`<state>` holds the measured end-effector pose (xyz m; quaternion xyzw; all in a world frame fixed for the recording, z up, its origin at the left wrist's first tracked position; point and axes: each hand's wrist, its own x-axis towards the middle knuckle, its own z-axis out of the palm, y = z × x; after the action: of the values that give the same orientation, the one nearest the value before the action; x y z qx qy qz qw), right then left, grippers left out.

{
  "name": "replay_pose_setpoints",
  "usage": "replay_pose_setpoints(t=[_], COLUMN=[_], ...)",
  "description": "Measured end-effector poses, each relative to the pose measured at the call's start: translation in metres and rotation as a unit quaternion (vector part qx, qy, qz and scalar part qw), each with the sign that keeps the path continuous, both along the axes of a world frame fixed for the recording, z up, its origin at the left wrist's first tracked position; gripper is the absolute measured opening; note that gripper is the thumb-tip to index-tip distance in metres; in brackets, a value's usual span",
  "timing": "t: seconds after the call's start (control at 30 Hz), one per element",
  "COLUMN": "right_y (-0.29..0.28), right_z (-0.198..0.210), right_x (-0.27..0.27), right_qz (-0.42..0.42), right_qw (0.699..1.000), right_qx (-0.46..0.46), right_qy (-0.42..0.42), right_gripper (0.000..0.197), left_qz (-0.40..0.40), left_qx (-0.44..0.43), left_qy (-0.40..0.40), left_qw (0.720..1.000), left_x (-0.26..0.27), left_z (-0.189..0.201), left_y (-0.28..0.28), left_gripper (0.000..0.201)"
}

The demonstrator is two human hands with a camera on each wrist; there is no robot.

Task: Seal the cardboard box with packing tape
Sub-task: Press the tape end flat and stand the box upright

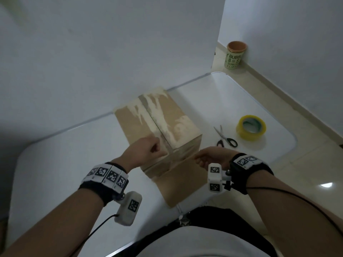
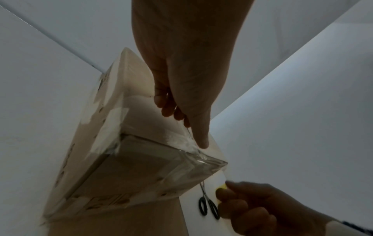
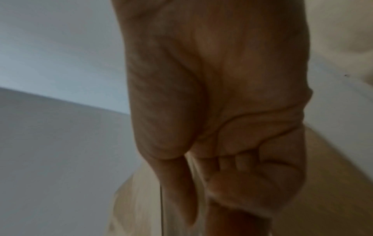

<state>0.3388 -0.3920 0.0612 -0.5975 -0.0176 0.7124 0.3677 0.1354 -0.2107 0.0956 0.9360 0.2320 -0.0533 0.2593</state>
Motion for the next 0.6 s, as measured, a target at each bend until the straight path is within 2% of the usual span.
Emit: replay_pose_setpoints(t=[0.1,0.17,0.3,0.4,0.5,0.6], right_y=[0.014,0.029,0.050,0.057,0.059,0.050], right_z=[0.005,0.003,-0.009,-0.016,-0.014,-0.009], right_x=[-0.029,-0.049,-0.070,-0.067,-0.052,-0.013], right_qz=[0.108,0.119,0.048,0.021,0.005,-0.021], right_qw=[0.993,0.990,0.994,0.999,0.999,0.999], right_qx=[0.033,0.061,0.082,0.049,0.031,0.026], right_qy=[-0.035,-0.040,-0.057,0.003,0.038,0.006], right_gripper=[0.029,0.037,0.037,0.034,0.033,0.030], left_qz=[-0.058,-0.077,-0.095,-0.116,-0.141,-0.165], left_qx=[0.039,0.071,0.107,0.118,0.120,0.115], left_qy=[0.078,0.102,0.114,0.132,0.153,0.169], left_qw=[0.994,0.989,0.983,0.977,0.971,0.965], left_x=[-0.001,0.000,0.003,0.006,0.011,0.014], left_z=[-0.006,-0.010,-0.017,-0.018,-0.016,-0.013], left_y=[-0.002,-0.003,-0.005,-0.004,0.000,0.001], left_gripper=[0.041,0.041,0.031,0.028,0.026,0.026])
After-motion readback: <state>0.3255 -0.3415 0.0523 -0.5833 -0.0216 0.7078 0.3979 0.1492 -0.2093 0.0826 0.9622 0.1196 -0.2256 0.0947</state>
